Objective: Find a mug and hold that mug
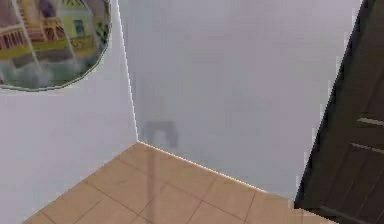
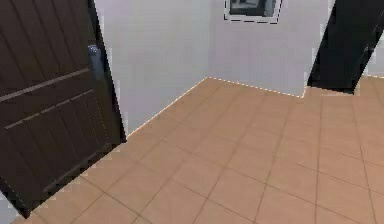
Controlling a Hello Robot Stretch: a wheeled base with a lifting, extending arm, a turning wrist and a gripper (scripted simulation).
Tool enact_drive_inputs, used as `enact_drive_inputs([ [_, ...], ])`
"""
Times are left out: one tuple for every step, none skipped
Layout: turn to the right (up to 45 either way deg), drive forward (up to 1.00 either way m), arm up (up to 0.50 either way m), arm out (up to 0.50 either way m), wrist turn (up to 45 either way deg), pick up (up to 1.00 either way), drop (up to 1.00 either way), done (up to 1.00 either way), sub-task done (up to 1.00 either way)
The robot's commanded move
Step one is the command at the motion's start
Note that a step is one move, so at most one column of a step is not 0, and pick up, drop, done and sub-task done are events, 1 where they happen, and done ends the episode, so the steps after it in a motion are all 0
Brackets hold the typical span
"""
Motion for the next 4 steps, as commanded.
enact_drive_inputs([
  [45.0, 0.0, 0.0, 0.0, 0.0, 0.0, 0.0, 0.0, 0.0],
  [30.0, 0.0, 0.0, 0.0, 0.0, 0.0, 0.0, 0.0, 0.0],
  [0.0, 0.15, 0.0, 0.0, 0.0, 0.0, 0.0, 0.0, 0.0],
  [45.0, 0.0, 0.0, 0.0, 0.0, 0.0, 0.0, 0.0, 0.0],
])
